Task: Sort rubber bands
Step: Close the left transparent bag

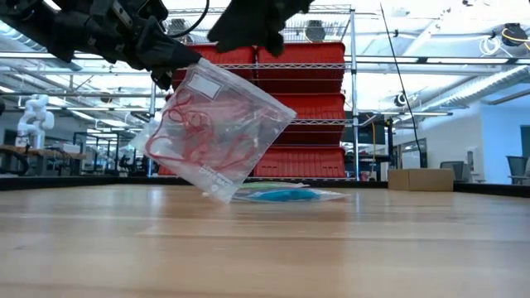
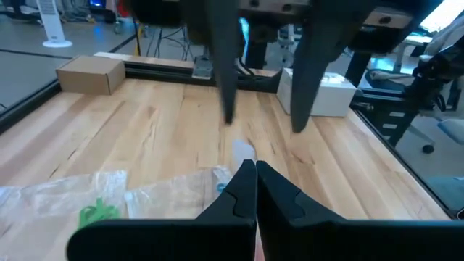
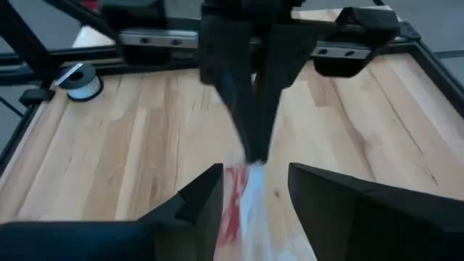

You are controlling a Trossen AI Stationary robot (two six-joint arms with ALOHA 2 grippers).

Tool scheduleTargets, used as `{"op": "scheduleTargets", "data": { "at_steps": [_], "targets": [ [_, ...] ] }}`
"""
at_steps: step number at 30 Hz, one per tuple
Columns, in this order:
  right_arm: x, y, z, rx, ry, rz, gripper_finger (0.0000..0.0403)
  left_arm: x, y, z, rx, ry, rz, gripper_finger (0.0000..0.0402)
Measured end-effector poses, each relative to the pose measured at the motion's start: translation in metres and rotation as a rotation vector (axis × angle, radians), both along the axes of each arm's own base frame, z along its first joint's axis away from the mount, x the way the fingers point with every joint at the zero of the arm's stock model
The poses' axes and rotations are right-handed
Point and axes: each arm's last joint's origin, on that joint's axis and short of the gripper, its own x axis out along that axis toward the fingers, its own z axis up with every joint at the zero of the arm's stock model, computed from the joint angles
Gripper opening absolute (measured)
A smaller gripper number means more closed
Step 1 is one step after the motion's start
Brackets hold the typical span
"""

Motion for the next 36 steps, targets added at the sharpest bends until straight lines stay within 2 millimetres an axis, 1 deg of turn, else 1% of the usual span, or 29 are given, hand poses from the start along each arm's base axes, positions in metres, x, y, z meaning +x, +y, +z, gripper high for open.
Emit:
{"op": "scheduleTargets", "data": {
  "at_steps": [2, 5, 13, 15, 22, 25, 30, 32, 36],
  "targets": [
    [0.003, -0.004, -0.005, 0.003, 0.005, 0.004, 0.0145, 0.0, 0.0, 0.0, 0.0, 0.0, 0.0, 0.0],
    [0.004, -0.009, -0.007, 0.009, 0.007, 0.021, 0.0136, 0.0, 0.0, 0.0, -0.001, 0.001, 0.001, 0.0],
    [0.008, -0.011, -0.011, 0.019, 0.0, 0.035, 0.0104, 0.0, 0.0, 0.0, 0.0, -0.003, 0.001, 0.0],
    [0.009, -0.011, -0.016, 0.026, 0.018, 0.03, 0.01, 0.0, 0.0, 0.0, 0.0, -0.003, 0.001, 0.0],
    [0.014, -0.012, -0.021, 0.027, 0.015, 0.029, 0.0094, 0.0, 0.0, 0.0, 0.0, -0.002, 0.002, 0.0],
    [0.014, -0.013, -0.021, 0.026, 0.013, 0.027, 0.0075, 0.0, 0.0, 0.0, 0.0, -0.002, 0.002, 0.0],
    [0.013, -0.013, -0.022, 0.019, 0.023, 0.03, 0.0015, 0.0, 0.0, 0.0, 0.002, -0.001, 0.01, 0.0],
    [0.013, -0.013, -0.022, 0.015, 0.028, 0.031, 0.0009, 0.0, 0.0, 0.0, 0.001, 0.002, 0.01, 0.0],
    [0.011, -0.013, -0.024, 0.013, 0.057, 0.026, 0.0013, 0.0, 0.001, 0.0, 0.005, 0.003, 0.019, 0.0]
  ]
}}
